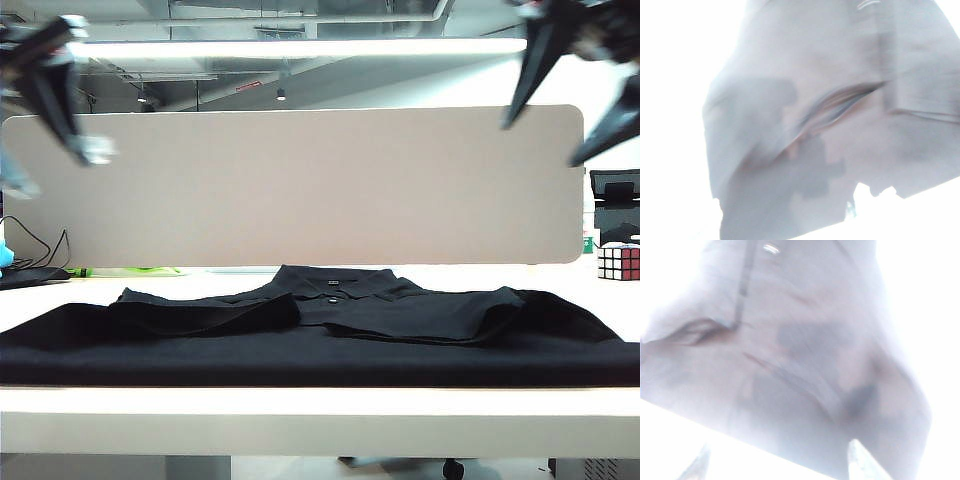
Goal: Fold the bottom side of the T-shirt horizontally towards the center, about one-third of the way, then fold the sleeve back towards the center, creating a straight line along the edge of the T-shirt, and finally fold the bottom of the T-shirt up towards the top, creating a neat rectangle.
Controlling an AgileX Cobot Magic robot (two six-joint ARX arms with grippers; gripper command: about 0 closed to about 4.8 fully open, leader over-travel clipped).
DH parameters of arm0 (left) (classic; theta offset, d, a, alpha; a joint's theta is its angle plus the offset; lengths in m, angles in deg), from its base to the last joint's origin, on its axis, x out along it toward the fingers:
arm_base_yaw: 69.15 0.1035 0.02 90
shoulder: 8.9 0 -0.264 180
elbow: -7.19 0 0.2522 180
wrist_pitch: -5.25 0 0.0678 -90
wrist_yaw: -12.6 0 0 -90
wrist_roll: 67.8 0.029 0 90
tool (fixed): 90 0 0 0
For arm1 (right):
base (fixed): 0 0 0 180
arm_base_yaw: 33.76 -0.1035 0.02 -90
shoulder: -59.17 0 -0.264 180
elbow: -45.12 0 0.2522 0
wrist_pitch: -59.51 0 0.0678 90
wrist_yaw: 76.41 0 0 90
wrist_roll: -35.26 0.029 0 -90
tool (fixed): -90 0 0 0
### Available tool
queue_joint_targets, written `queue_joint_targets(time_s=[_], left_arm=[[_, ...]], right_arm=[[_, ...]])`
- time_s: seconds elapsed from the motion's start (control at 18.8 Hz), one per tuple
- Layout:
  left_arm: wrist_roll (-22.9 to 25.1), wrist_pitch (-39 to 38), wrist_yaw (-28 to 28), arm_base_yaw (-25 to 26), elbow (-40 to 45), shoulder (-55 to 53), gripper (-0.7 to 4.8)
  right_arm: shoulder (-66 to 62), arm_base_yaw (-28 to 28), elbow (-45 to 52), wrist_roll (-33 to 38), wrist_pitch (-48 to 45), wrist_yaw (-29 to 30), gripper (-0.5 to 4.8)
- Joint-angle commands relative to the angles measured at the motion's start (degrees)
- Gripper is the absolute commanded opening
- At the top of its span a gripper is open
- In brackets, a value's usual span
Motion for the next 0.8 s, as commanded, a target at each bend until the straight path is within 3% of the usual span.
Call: queue_joint_targets(time_s=[0.05,0.32,0.59,0.8], left_arm=[[-3.2,-0.4,-2.7,5.2,8.3,3.8,3.1],[-2.2,4.1,-2.2,6.4,20.7,3.7,3.11],[-1.3,7.1,0.6,6.5,22.1,3.5,3.1],[-3.8,9.0,0.4,6.4,22.1,2.3,3.1]], right_arm=[[8.4,3.1,9.1,3.3,-1.1,1.2,3.67],[13.5,5.6,22.2,4.1,-2.6,0.7,3.67],[13.5,9.4,28.1,4.3,-5.8,1.6,3.59],[13.5,10.8,28.3,4.3,-6.7,2.0,3.55]])
